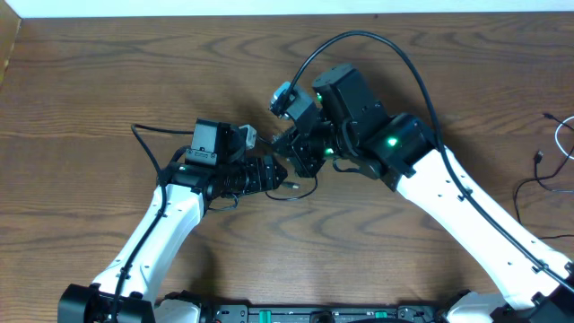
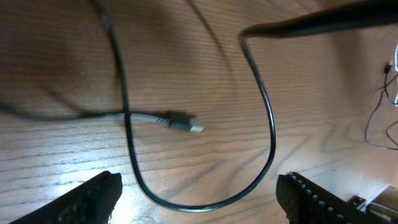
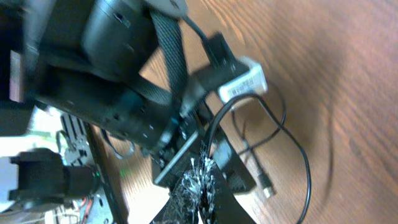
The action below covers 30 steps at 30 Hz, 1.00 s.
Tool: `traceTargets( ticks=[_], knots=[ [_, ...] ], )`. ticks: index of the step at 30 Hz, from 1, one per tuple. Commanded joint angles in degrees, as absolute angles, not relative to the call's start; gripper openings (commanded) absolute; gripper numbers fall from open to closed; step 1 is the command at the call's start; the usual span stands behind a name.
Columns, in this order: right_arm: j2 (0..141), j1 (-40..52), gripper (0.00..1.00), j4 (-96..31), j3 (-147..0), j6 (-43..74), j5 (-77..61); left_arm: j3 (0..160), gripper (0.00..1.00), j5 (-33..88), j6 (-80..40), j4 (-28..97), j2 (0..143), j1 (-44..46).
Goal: Untangle cables
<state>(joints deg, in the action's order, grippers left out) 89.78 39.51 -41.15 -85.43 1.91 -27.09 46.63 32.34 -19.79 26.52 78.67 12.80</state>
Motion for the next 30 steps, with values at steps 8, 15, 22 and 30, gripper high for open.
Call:
traceTargets(
  ticks=[8,15,22,30],
  knots=[
    [84.86,39.29,0.01,-37.47,-85.78,5.30,-29.08,47.09,0.91,33.87,-18.41,24.75,79.09,12.56],
    [83.02,38.26,0.01,-29.52,-85.78,7.29,-28.64,47.05,0.90,33.89,-18.44,29.23,79.11,12.62],
    [83.05,37.76,0.01,-22.87,-85.78,10.46,-25.47,46.92,0.95,42.13,-9.74,31.38,79.11,15.25],
    [83.05,37.67,0.01,-26.63,-85.78,10.68,-18.39,46.92,0.96,38.52,-7.11,31.44,79.11,19.68]
  ],
)
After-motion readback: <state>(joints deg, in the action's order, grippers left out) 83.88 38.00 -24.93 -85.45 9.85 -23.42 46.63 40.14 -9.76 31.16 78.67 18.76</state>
